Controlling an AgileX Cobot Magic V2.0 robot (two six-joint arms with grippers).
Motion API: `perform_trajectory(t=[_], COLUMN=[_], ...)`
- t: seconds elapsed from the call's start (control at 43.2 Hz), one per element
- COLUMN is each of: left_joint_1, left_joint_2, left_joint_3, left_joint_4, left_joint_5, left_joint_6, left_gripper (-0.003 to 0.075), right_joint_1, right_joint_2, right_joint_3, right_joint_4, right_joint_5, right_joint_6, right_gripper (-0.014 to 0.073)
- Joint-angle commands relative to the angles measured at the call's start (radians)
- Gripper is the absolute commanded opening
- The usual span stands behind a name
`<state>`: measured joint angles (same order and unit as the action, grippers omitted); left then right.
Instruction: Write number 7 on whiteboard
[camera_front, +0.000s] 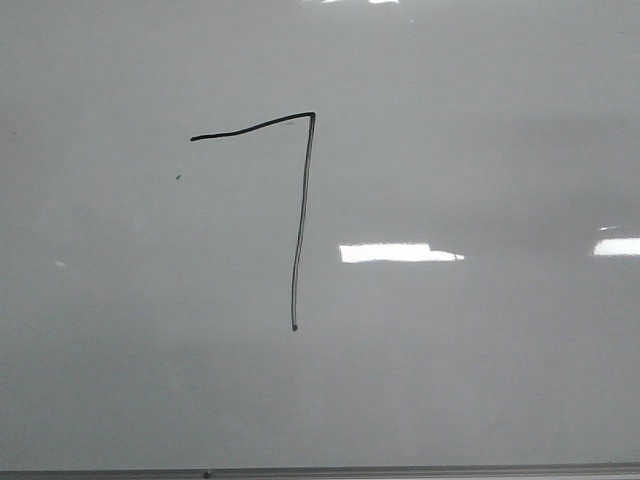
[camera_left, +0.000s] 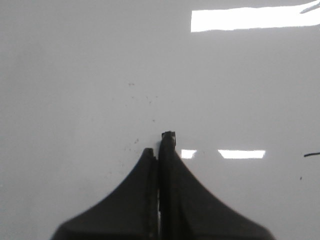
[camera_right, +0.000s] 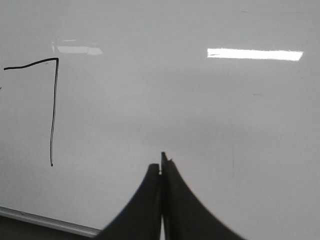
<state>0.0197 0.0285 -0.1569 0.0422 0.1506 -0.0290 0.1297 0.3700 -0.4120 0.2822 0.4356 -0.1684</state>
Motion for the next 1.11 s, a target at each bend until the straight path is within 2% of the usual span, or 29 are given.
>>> perform_trajectory(t=[0.0, 0.208, 0.278, 1.088], left_joint_1=[0.001, 0.001, 0.001, 0.001], left_joint_2=[-0.04, -0.049, -0.049, -0.047], left_joint_3=[0.038, 0.169, 0.165, 0.167], left_joint_4=[-0.017, -0.017, -0.008, -0.006], left_joint_5=[-0.078, -0.123, -0.082, -0.087], left_joint_6=[0.002, 0.002, 0.002, 0.002], left_gripper=[-0.002, -0.002, -0.002, -0.002], right_joint_1=[-0.007, -0.007, -0.007, -0.007], right_joint_2=[0.003, 0.003, 0.003, 0.003], right_joint_3=[-0.024, -0.024, -0.024, -0.024], right_joint_4=[0.005, 0.005, 0.005, 0.005], right_joint_5=[-0.082, -0.081, -0.08, -0.08], right_joint_6=[-0.002, -0.002, -0.002, -0.002], right_gripper=[-0.0068, -0.0068, -0.0068, -0.0068])
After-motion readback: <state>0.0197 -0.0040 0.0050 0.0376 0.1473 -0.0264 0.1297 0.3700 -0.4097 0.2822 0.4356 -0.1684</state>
